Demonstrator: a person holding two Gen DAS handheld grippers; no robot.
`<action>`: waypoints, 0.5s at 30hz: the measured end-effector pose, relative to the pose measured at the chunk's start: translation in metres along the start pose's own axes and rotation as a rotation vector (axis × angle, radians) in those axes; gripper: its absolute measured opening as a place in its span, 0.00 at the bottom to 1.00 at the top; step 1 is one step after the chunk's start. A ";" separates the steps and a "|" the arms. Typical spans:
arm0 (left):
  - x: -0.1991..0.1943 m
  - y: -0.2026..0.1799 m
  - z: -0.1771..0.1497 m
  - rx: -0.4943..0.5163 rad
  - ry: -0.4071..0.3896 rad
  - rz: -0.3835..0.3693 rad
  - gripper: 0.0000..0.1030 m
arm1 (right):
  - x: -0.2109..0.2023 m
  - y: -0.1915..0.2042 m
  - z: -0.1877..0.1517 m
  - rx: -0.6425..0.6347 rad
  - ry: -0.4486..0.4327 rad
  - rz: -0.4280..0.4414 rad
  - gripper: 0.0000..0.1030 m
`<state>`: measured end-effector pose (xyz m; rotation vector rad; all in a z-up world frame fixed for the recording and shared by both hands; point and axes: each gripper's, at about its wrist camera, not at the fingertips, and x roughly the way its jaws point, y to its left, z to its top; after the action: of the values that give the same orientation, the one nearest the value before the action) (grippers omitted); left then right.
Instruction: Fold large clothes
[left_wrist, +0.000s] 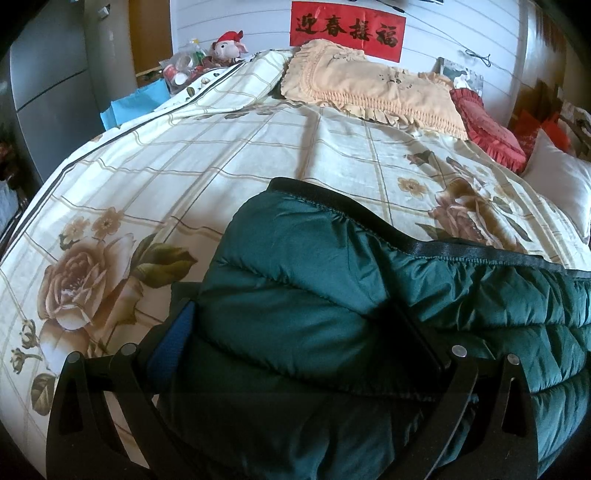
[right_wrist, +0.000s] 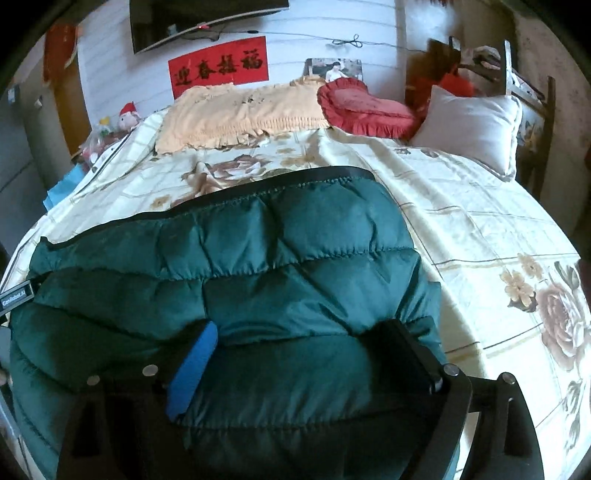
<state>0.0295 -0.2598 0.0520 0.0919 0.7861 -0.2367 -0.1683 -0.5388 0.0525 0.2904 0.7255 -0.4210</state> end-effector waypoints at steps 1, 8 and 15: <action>0.000 0.000 0.000 -0.001 0.000 0.000 1.00 | -0.006 -0.001 0.001 0.003 -0.004 0.005 0.86; -0.004 0.003 0.002 -0.034 -0.013 -0.027 1.00 | -0.055 -0.013 -0.026 0.057 -0.067 0.030 0.86; -0.044 0.036 0.001 -0.098 0.019 -0.149 0.99 | -0.050 -0.028 -0.033 0.122 0.021 0.067 0.88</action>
<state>0.0088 -0.2175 0.0838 -0.0568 0.8234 -0.3379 -0.2339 -0.5371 0.0600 0.4330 0.7098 -0.3997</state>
